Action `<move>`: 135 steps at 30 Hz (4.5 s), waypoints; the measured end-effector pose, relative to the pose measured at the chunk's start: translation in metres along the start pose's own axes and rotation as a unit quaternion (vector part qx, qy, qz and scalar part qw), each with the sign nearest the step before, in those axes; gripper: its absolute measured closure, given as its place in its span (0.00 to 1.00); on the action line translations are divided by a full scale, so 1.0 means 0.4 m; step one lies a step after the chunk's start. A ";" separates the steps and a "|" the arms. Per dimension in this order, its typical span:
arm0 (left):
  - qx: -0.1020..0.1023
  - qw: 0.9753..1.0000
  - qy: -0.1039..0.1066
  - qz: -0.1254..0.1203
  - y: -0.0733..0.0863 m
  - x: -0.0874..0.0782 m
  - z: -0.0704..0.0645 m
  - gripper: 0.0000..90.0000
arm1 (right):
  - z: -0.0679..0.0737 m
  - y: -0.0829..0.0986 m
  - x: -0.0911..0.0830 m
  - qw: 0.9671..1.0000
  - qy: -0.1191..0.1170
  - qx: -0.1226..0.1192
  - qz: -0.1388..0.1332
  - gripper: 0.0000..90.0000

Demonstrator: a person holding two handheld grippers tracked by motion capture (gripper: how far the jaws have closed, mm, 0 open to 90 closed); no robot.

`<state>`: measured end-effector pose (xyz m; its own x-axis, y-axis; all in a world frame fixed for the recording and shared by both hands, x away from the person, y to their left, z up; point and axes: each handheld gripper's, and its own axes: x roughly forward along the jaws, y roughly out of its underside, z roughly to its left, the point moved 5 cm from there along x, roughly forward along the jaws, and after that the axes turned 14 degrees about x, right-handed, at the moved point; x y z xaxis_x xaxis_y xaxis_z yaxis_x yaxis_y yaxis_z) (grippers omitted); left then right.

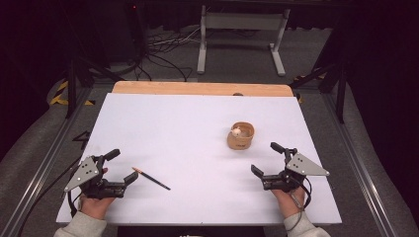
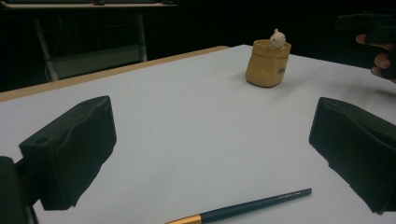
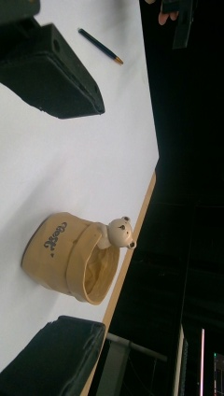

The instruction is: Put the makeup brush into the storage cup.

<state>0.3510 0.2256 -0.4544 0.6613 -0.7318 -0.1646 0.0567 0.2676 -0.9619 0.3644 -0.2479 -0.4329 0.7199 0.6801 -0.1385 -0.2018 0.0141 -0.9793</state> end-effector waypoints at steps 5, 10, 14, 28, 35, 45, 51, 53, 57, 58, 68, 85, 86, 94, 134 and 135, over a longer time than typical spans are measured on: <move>0.011 1.000 -0.001 -0.002 -0.010 0.000 -0.003 0.01 | -0.001 0.000 -0.002 1.000 -0.001 0.001 0.000 0.00; 0.023 1.000 0.010 -0.010 -0.024 0.002 -0.012 0.00 | -0.003 -0.004 -0.009 1.000 0.000 0.002 -0.006 0.00; 0.022 1.000 0.008 -0.010 -0.028 0.002 -0.011 0.00 | -0.001 -0.008 -0.010 1.000 -0.005 0.003 -0.009 0.00; 0.043 0.997 0.034 0.045 -0.077 0.028 -0.001 0.00 | -0.003 -0.012 -0.016 1.000 -0.011 0.011 -0.004 0.00; 0.041 0.992 0.046 0.110 -0.096 0.048 0.008 0.00 | -0.004 -0.009 -0.011 1.000 -0.006 0.005 0.007 0.00; 0.054 0.980 0.104 0.163 -0.130 0.063 0.013 0.00 | -0.009 -0.003 -0.007 1.000 -0.012 0.019 0.016 0.00; 0.073 0.971 0.130 0.187 -0.137 0.074 0.010 0.00 | -0.015 0.000 -0.007 0.999 -0.011 0.025 0.020 0.00; 0.078 0.966 0.144 0.201 -0.143 0.081 0.008 0.00 | -0.017 0.001 -0.008 0.999 -0.011 0.028 0.020 0.00; 0.090 0.960 0.147 0.221 -0.146 0.088 0.011 0.00 | -0.016 0.000 -0.007 0.999 -0.017 0.030 0.020 0.00; 0.092 0.958 0.147 0.228 -0.146 0.091 0.014 0.00 | -0.016 0.000 -0.007 0.999 -0.017 0.030 0.020 0.00; 0.111 0.938 0.163 0.285 -0.137 0.113 0.036 0.00 | -0.019 0.002 -0.009 0.999 -0.026 0.040 0.019 0.00; 0.148 0.903 0.200 0.351 -0.140 0.134 0.035 0.00 | -0.025 0.005 -0.010 0.999 -0.025 0.042 0.021 0.00; 0.149 0.901 0.200 0.355 -0.139 0.135 0.035 0.00 | -0.025 0.005 -0.011 0.999 -0.025 0.042 0.021 0.00; 0.159 0.886 0.217 0.379 -0.131 0.146 0.034 0.01 | -0.025 0.005 -0.012 0.999 -0.022 0.042 0.020 0.00; 0.167 0.827 0.266 0.467 -0.039 0.214 0.014 0.03 | -0.030 0.005 -0.029 0.998 -0.022 0.052 0.014 0.00; 0.165 0.827 0.266 0.467 -0.037 0.215 0.013 0.03 | -0.030 0.005 -0.029 0.998 -0.022 0.052 0.014 0.00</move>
<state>0.4108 0.1620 -0.4532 0.1147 -0.2579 -0.9594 -0.0336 0.9642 -0.2632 0.3636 -0.2646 -0.4350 0.6840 0.7123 -0.1575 -0.2916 0.0690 -0.9540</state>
